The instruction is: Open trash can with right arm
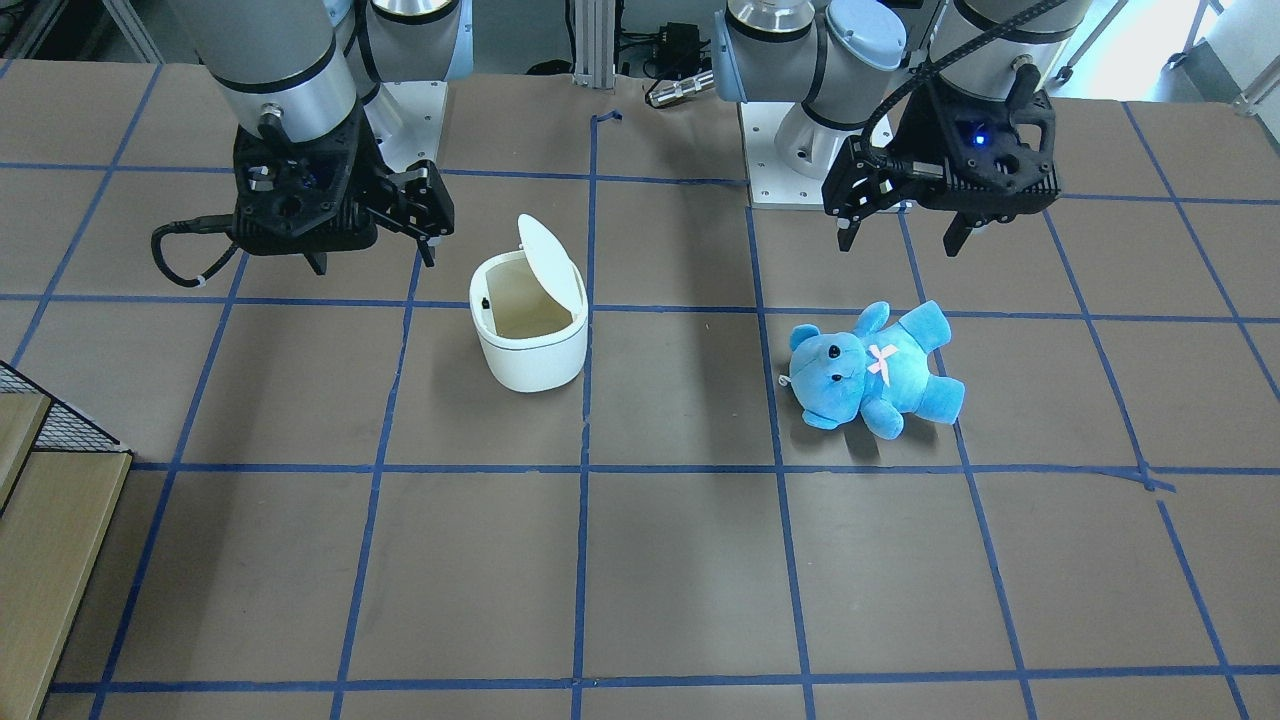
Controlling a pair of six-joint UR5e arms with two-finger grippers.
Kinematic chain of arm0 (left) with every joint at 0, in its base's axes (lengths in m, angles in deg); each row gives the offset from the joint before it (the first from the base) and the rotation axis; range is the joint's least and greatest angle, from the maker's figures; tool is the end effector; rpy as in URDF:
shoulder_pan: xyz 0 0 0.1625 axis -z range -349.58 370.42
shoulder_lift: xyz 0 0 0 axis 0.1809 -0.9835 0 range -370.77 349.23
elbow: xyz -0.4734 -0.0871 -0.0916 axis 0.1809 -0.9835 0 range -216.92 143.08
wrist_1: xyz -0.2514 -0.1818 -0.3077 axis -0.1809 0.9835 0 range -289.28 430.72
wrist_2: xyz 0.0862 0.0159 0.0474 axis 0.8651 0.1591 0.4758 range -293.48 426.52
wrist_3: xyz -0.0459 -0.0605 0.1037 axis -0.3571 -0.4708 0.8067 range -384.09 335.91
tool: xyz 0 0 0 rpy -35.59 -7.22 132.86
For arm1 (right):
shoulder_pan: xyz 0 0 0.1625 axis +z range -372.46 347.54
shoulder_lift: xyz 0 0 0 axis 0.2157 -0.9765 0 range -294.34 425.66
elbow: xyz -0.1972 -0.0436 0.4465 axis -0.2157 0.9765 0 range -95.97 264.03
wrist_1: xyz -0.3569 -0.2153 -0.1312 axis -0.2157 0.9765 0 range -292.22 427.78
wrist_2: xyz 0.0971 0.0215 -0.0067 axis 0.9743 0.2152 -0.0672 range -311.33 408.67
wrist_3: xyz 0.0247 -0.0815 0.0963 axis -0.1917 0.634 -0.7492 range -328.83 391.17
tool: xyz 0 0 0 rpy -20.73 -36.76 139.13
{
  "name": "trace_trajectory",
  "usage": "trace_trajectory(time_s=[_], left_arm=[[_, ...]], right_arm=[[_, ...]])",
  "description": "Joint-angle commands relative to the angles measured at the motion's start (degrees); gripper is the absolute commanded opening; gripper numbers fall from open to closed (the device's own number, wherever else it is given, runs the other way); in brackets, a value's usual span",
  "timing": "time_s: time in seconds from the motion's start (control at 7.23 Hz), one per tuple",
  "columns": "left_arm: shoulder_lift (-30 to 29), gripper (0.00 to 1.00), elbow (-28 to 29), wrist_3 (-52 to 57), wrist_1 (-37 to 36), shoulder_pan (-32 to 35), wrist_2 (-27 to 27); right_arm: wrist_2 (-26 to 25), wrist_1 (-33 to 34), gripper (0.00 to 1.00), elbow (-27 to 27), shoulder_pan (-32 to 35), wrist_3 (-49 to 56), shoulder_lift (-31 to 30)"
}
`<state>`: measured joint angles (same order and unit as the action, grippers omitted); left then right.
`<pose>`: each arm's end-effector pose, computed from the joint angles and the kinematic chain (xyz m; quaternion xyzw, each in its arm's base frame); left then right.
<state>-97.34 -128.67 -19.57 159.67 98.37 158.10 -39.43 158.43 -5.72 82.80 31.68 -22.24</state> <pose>-0.1121 -0.4966 0.5402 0.0213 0.9994 -0.0230 0.0151 0.1856 -0.5161 0.5082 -0.0501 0.9986 0.0111 0.0161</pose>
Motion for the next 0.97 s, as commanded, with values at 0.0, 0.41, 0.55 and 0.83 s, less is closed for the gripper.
trace_trajectory(time_s=[0.0,0.41,0.55,0.83], left_arm=[[0.0,1.0,0.0,0.0,0.0,0.0,0.0],[0.0,1.0,0.0,0.0,0.0,0.0,0.0],[0.0,1.0,0.0,0.0,0.0,0.0,0.0],[0.0,1.0,0.0,0.0,0.0,-0.1,0.0]], right_arm=[[2.6,-2.0,1.0,1.0,-5.7,5.4,-0.1],[2.4,-2.9,1.0,1.3,-6.7,7.5,-0.1],[2.4,-3.0,1.0,1.3,-6.7,7.3,-0.1],[2.0,-3.6,1.0,1.9,-6.7,6.8,-0.2]])
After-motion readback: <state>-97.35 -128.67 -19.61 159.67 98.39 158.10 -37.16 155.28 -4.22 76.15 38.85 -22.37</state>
